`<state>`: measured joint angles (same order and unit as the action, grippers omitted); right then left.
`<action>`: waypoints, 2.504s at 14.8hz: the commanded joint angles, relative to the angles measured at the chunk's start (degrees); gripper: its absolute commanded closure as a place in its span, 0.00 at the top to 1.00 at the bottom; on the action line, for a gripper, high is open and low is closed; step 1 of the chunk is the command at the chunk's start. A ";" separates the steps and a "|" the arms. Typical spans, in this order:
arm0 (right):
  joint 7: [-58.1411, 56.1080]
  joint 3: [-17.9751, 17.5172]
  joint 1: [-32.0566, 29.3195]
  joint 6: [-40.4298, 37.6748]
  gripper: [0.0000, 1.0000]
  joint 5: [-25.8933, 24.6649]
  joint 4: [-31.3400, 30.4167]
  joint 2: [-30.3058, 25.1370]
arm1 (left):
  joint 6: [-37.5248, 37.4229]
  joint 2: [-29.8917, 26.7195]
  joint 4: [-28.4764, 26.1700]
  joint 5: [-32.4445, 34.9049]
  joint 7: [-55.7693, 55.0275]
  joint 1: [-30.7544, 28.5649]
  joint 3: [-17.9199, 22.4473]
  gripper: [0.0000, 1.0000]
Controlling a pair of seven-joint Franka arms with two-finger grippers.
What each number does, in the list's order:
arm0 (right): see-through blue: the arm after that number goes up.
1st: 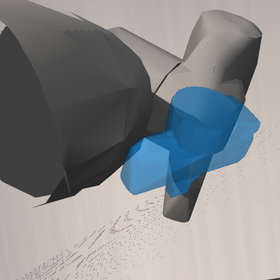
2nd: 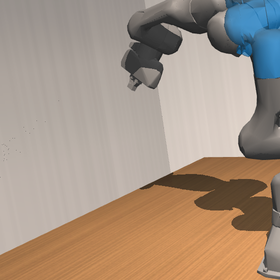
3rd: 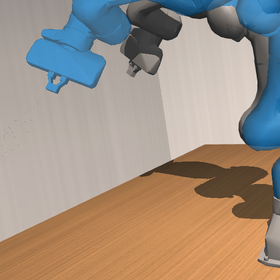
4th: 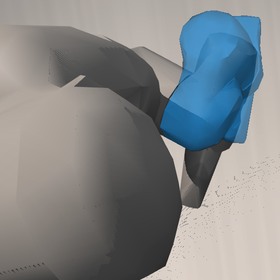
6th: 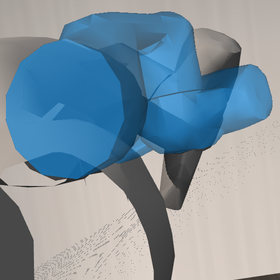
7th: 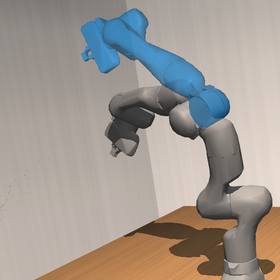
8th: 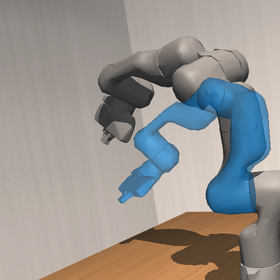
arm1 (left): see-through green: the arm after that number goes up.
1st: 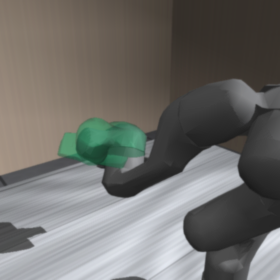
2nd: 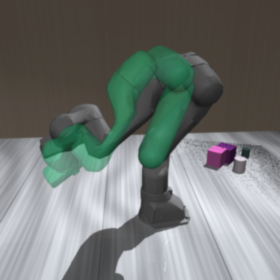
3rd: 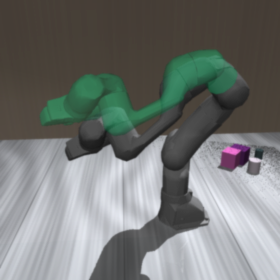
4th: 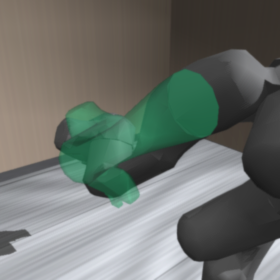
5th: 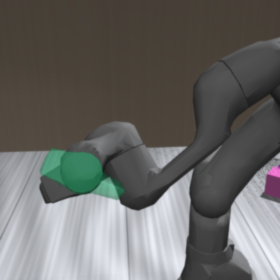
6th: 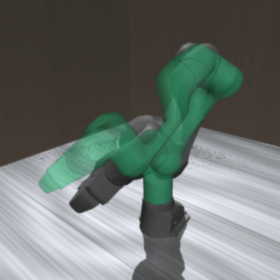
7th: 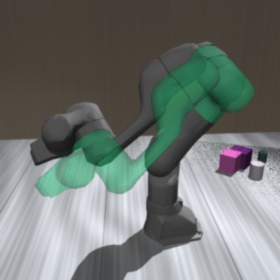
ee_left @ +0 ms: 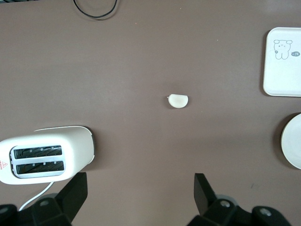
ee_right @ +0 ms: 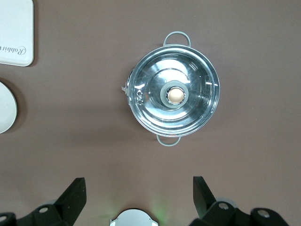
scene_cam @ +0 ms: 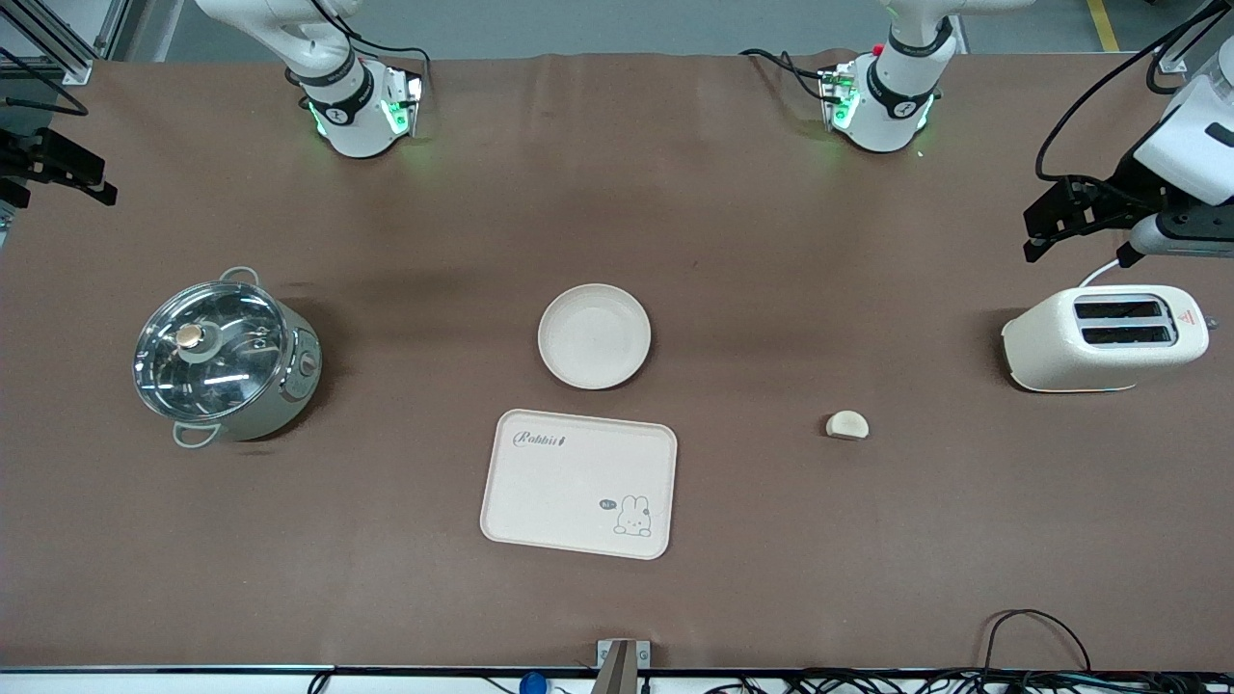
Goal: Place bun in plate and plate on tray
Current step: 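Reach the left gripper toward the small white bun, then grasp the bun with the left gripper while the right gripper reaches out, then lift the bun with the left gripper while the right gripper nears the plate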
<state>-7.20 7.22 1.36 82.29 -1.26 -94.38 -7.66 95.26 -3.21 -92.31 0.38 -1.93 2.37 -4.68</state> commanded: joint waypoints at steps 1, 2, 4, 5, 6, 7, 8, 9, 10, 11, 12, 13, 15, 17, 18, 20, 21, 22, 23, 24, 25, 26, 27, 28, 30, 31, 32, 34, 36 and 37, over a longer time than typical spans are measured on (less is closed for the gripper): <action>-0.53 -0.54 -0.65 0.16 1.00 0.03 -0.28 -0.34 | -1.39 0.66 1.52 -0.20 0.34 0.18 0.20 1.00; -0.53 -0.54 -0.65 0.16 1.00 0.03 -0.28 -0.34 | -1.39 0.92 1.95 -0.29 -0.78 0.35 0.20 1.00; -0.62 -0.54 -0.57 0.42 1.00 0.03 -0.28 -0.16 | -1.39 0.92 1.96 -0.20 -0.09 0.18 0.11 1.00; -0.62 -0.54 -0.57 0.68 1.00 0.03 -0.36 -0.16 | -1.30 1.01 1.35 -0.12 0.00 0.27 0.11 1.00; -0.62 -0.54 -0.83 0.77 1.00 0.03 -0.36 0.01 | -1.39 1.79 0.91 -0.12 -0.09 0.35 0.11 1.00; -0.53 -0.45 -0.57 0.77 1.00 0.03 -0.63 0.19 | -1.48 2.41 -0.40 -0.12 -0.70 0.53 0.03 1.00; -0.62 -0.54 -0.13 1.03 1.00 0.03 -1.15 0.19 | -0.78 3.81 -1.72 -0.20 -0.96 0.70 -0.06 1.00; -0.53 -0.62 0.74 2.08 1.00 0.03 -2.29 0.19 | -0.43 6.69 -1.73 -0.55 -1.14 0.79 -0.06 1.00; -0.53 -0.63 1.19 4.26 1.00 0.03 -4.47 0.10 | 1.23 10.11 -1.65 -1.08 -1.14 0.79 -0.15 1.00; -0.45 -0.71 1.28 5.94 1.00 0.29 -6.06 0.19 | 4.90 13.80 -1.82 -1.17 -1.14 0.97 -0.24 1.00; -0.53 -0.63 1.37 7.35 1.00 2.21 -7.64 0.19 | 9.55 18.54 -1.82 -1.26 -1.32 1.49 -0.41 1.00; -0.53 -0.63 1.37 9.19 1.00 3.88 -9.66 0.28 | 14.21 22.59 -1.82 -1.26 -2.97 2.54 -0.59 1.00; -0.53 -0.71 1.89 15.33 1.00 4.68 -15.37 0.10 | 21.87 28.75 -2.00 -1.17 -7.37 4.39 -0.76 1.00; -0.53 -0.71 3.21 20.09 1.00 7.05 -20.21 0.19 | 29.77 33.59 -2.61 -1.17 -8.35 6.15 -0.77 1.00; -0.53 -0.71 3.91 23.76 1.00 8.19 -23.80 0.19 | 35.20 35.36 -4.53 -1.17 -8.35 6.07 -0.85 1.00; -0.45 -0.71 6.19 32.46 1.00 10.30 -30.39 0.19 | 41.91 36.43 -8.13 -1.08 -8.35 6.15 -0.85 1.00; 0.08 -0.71 8.72 36.15 1.00 11.27 -32.95 0.63 | 44.46 36.86 -9.72 -1.08 -8.35 5.98 -0.85 1.00; 0.26 -0.71 10.75 38.89 1.00 11.98 -34.36 1.67 | 46.58 37.22 -11.04 -1.08 -8.35 5.89 -0.85 1.00; 0.78 -0.71 11.99 40.48 1.00 13.03 -34.81 3.25 | 48.77 37.31 -12.62 -1.08 -8.35 5.80 -1.03 1.00; 1.22 -0.71 13.22 41.45 1.00 15.39 -34.73 5.35 | 49.93 37.13 -13.94 -1.17 -8.35 5.89 -1.03 0.97; 1.22 -0.71 14.19 42.77 1.00 17.41 -34.82 6.77 | 50.29 36.78 -14.82 -1.17 -8.35 5.63 -1.12 0.87; 1.22 -0.71 15.50 44.52 1.00 18.91 -35.17 8.09 | 50.38 36.61 -15.35 -1.17 -8.26 5.54 -1.12 0.67; 1.22 -0.71 17.00 46.54 1.00 20.32 -35.69 9.49 | 50.90 36.60 -15.71 -1.17 -8.17 5.54 -1.20 0.47; 1.31 -0.71 18.40 48.74 1.00 22.16 -36.13 10.64 | 51.43 36.60 -16.23 -1.08 -8.17 5.54 -1.20 0.36; 1.75 -0.71 22.17 52.69 1.00 28.38 -36.92 13.53 | 54.75 36.43 -18.16 -1.08 -7.38 5.54 -1.20 0.17; 2.97 -0.71 24.37 55.50 1.00 31.12 -37.10 15.29 | 56.69 36.34 -19.04 -1.08 -7.12 5.45 -1.47 0.11; 4.20 -0.71 26.40 58.57 1.00 33.23 -37.10 17.31 | 57.23 36.25 -19.22 -1.17 -7.21 5.37 -2.25 0.00; 5.79 -0.71 32.97 65.33 1.00 38.15 -37.02 21.70 | 57.06 35.47 -19.14 -1.17 -7.64 5.71 -2.43 0.00; 5.97 -0.71 37.99 71.50 1.00 43.16 -36.67 25.92 | 55.23 33.89 -18.35 -1.17 -8.43 6.24 -3.57 0.00; 5.97 -0.71 40.45 73.26 1.00 46.14 -36.14 27.68 | 51.99 33.36 -16.69 -1.26 -10.18 6.42 -5.06 0.00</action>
<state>-1.79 5.83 37.36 151.81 39.73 -131.14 16.68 151.06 33.31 -109.15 -0.12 -10.40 8.31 -7.73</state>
